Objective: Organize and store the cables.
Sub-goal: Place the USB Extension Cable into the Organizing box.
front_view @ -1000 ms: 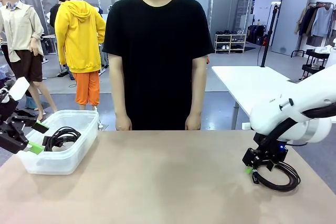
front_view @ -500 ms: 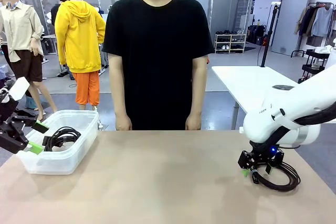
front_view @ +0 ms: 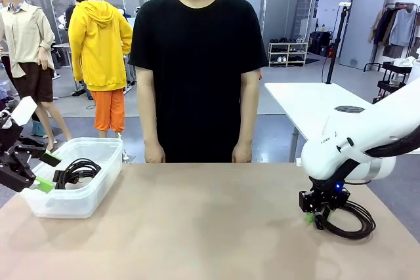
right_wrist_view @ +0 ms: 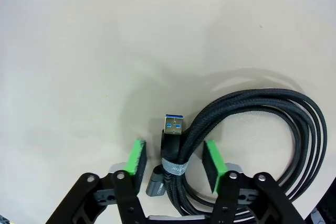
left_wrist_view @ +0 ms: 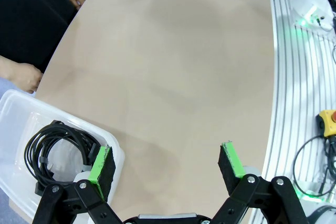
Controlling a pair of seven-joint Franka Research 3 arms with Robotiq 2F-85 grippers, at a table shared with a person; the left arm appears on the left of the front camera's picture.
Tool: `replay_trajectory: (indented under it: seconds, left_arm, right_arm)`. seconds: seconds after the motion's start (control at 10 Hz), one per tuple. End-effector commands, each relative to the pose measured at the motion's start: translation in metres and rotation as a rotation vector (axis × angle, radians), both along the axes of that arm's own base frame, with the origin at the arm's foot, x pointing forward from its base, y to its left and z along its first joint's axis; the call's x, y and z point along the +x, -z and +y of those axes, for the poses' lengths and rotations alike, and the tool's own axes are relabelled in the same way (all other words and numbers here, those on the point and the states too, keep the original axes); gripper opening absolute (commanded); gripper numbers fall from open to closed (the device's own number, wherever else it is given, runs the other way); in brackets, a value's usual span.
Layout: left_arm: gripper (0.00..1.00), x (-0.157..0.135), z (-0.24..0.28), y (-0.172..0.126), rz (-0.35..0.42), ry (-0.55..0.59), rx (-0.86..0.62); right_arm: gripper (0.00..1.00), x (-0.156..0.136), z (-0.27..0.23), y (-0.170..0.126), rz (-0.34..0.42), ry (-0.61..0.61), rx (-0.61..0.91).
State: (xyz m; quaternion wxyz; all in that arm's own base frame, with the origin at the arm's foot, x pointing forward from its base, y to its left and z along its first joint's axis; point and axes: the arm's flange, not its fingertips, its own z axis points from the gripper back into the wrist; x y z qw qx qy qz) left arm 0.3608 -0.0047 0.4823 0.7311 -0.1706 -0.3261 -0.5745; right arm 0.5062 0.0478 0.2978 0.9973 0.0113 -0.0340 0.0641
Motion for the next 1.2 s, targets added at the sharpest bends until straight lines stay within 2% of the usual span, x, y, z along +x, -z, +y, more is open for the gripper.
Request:
replay_trajectory:
  seconds: [0.0, 0.1, 0.2, 0.4, 0.8, 1.0, 1.1]
  left_arm:
    - [1.0, 0.001, -0.002, -0.001, 0.003, -0.011, -0.002]
    - [1.0, 0.001, -0.002, -0.001, 0.003, -0.011, -0.002]
    - [1.0, 0.001, -0.002, -0.001, 0.003, -0.011, -0.002]
    - [1.0, 0.001, -0.002, -0.001, 0.003, -0.011, -0.002]
    - [1.0, 0.001, -0.002, -0.001, 0.003, -0.011, -0.002]
    - [1.0, 0.001, -0.002, -0.001, 0.003, -0.011, -0.002]
    - [1.0, 0.001, -0.002, -0.001, 0.003, -0.011, -0.002]
  right_arm:
    - [0.14, -0.003, 0.013, 0.007, 0.003, 0.031, -0.036]
    - [0.04, -0.002, 0.017, 0.007, 0.005, 0.031, -0.046]
    - [0.0, -0.001, 0.022, 0.004, 0.0, 0.031, -0.062]
    - [0.0, -0.002, 0.032, -0.012, -0.005, 0.039, -0.061]
    - [0.0, -0.015, 0.066, -0.067, -0.063, -0.018, 0.0]
    - [0.0, -0.023, 0.104, -0.088, -0.019, -0.098, 0.052]
    - [0.0, -0.024, 0.123, -0.093, -0.023, -0.122, 0.08]
